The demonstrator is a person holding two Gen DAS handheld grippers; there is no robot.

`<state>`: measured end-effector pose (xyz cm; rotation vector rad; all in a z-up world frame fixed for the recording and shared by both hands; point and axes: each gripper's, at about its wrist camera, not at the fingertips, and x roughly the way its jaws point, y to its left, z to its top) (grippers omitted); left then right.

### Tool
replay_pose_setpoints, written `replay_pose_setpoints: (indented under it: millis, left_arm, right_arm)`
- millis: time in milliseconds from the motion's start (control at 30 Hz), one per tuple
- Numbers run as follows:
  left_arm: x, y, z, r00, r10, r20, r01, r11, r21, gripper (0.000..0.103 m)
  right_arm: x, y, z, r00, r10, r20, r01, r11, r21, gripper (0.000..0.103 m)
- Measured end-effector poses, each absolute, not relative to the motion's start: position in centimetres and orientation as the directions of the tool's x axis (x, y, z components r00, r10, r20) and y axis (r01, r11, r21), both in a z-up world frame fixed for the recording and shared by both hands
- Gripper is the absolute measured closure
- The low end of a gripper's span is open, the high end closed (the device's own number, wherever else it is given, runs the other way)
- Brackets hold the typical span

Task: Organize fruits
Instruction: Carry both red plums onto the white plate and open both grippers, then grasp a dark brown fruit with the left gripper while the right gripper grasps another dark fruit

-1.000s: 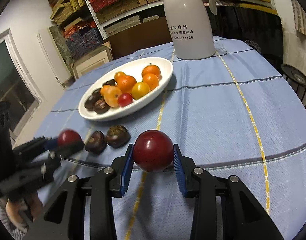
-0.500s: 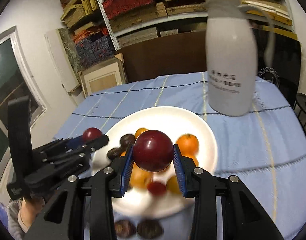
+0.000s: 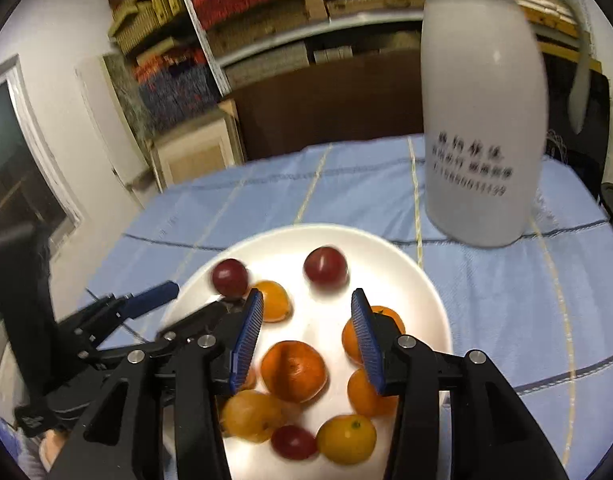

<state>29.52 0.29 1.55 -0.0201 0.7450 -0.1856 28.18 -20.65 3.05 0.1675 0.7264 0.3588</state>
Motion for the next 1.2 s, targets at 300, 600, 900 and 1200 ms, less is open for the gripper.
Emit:
replay_pose_setpoints:
  millis: [300, 600, 900, 1200]
  left_arm:
    - [19.8, 0.6, 1.9, 0.77, -0.099, -0.63, 0.089, 0.995, -0.048, 0.005]
    - [13.0, -1.2, -1.3, 0.727, -0.067, -0.683, 0.109, 0.994, 0.018, 0.005]
    - [12.8, -3.6, -3.0, 0.691, -0.068, -0.719, 0.183, 0.98, 0.083, 0.005]
    - [14.2, -4.9, -3.9, 0.65, -0.079, -0.755, 0.226, 0.97, 0.092, 0.005]
  right_arm:
    - [19.0, -23.1, 3.7, 0.748, 0.36, -0.558, -0.259, 0.932, 0.254, 0.029]
    - [13.7, -24.8, -1.6, 0.7, 0.313, -0.642, -0.219, 0.95, 0.224, 0.029]
    - [15.2, -28.2, -2.3, 0.673, 0.322, -0.666, -0.089, 0.929, 0.36, 0.025]
    - [15.3, -27.7, -2.6, 0.663, 0.327, -0.674, -0.094, 0.929, 0.358, 0.025]
